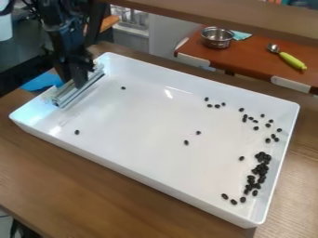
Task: Sweep into pile
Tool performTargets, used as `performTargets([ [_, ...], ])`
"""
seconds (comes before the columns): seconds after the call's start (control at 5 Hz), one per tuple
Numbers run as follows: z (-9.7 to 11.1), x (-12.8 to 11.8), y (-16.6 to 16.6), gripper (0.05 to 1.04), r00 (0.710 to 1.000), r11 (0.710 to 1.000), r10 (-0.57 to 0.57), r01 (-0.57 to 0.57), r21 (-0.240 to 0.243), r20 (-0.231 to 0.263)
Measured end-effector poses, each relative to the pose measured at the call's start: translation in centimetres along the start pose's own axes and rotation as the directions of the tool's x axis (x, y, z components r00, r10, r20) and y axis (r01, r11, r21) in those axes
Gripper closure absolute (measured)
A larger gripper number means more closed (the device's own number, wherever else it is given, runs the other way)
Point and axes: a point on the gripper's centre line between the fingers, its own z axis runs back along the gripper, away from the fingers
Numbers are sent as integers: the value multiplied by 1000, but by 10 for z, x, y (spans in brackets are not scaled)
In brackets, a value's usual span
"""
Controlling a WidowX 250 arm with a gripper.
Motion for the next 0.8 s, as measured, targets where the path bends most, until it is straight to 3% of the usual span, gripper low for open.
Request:
performTargets([
  [0.2, -16, -1, -9, 758, 999, 1000, 4, -3, 8, -47],
  [0.6, -21, 11, -31, 758, 997, 1000, 11, -11, 8, -77],
  [0.8, -23, 17, -55, 758, 995, 1000, 3, -5, -18, -98],
])
